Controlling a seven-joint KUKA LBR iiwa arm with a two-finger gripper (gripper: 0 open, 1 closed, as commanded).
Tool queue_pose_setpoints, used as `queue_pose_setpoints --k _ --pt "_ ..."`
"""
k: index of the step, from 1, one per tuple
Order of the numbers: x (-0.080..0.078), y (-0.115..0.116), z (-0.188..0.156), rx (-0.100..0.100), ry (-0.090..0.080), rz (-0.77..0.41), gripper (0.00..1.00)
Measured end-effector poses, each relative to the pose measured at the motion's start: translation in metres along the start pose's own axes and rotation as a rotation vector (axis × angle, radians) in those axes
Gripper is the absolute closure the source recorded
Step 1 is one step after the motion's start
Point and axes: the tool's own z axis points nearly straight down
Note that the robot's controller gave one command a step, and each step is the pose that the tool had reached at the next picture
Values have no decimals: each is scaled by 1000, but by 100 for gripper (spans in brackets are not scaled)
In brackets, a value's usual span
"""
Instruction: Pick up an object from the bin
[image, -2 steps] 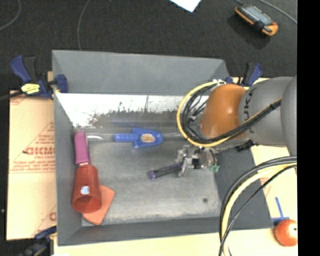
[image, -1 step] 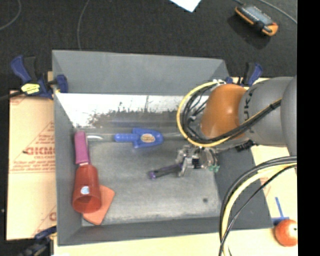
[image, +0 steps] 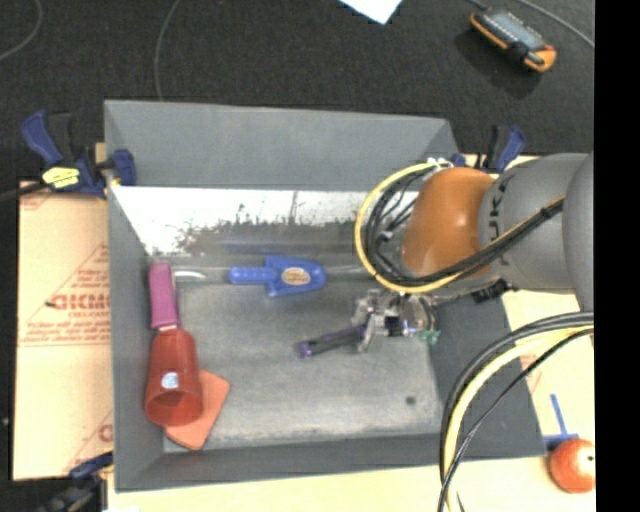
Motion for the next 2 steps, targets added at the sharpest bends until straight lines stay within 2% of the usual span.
queue_pose_setpoints --k 1,2 --pt "7 -8 -101 2 4 -1 100" --pt "6 -17 -133 0 3 12 100"
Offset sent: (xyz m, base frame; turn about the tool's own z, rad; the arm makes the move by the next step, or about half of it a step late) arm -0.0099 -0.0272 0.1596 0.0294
